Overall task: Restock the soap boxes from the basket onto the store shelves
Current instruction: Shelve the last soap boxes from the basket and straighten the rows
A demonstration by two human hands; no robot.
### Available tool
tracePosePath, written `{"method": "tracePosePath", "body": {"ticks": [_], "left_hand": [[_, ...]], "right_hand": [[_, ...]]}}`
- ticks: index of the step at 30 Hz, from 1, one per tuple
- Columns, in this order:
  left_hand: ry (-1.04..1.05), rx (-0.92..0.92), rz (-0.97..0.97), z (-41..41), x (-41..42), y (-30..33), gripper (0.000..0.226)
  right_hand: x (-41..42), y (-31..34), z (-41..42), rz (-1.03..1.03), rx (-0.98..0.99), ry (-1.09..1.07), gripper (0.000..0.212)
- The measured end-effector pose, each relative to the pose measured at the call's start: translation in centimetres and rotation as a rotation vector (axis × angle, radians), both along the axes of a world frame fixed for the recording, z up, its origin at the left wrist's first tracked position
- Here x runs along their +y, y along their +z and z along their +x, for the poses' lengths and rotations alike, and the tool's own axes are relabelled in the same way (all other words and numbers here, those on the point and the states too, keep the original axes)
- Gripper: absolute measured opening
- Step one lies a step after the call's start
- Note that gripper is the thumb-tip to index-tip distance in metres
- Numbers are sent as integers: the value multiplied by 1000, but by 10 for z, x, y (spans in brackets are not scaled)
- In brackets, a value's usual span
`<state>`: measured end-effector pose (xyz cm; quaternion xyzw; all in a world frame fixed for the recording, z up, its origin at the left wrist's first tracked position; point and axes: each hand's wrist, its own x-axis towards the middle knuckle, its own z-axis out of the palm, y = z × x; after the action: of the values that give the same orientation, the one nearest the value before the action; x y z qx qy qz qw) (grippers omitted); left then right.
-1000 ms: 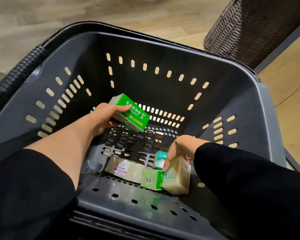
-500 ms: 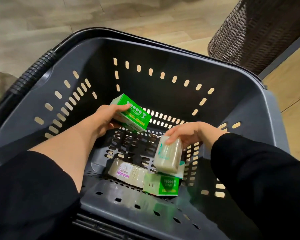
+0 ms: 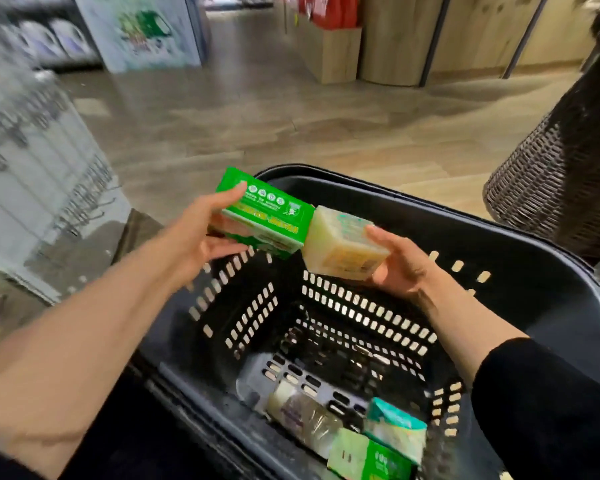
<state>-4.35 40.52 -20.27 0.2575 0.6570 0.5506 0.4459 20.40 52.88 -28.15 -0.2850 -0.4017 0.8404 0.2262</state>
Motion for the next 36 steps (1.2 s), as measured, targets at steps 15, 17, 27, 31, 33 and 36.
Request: {"method": "tracePosePath", "body": {"ticks": [15,17,27,31,33,36], "left_hand": [[610,105,483,-73,-230,97,30],[688,106,500,-77,-265,96,26],[1083,188,465,-53,-399,115,35],[1273,259,541,-50,-439,118,18],[1355,235,580,-51,-457,118,10],[1423,246,576,-57,-477,118,8]], "right_hand": [[-103,148,-171,685,629,322,76],[-124,155,-193,697,638,356,81],[-242,181,-293,882,578,564,72],[-294,190,-324,1124,580,582,65],[-316,196,-338,1327,588,530,64],[-338,206,-363,1585,595,423,69]]}}
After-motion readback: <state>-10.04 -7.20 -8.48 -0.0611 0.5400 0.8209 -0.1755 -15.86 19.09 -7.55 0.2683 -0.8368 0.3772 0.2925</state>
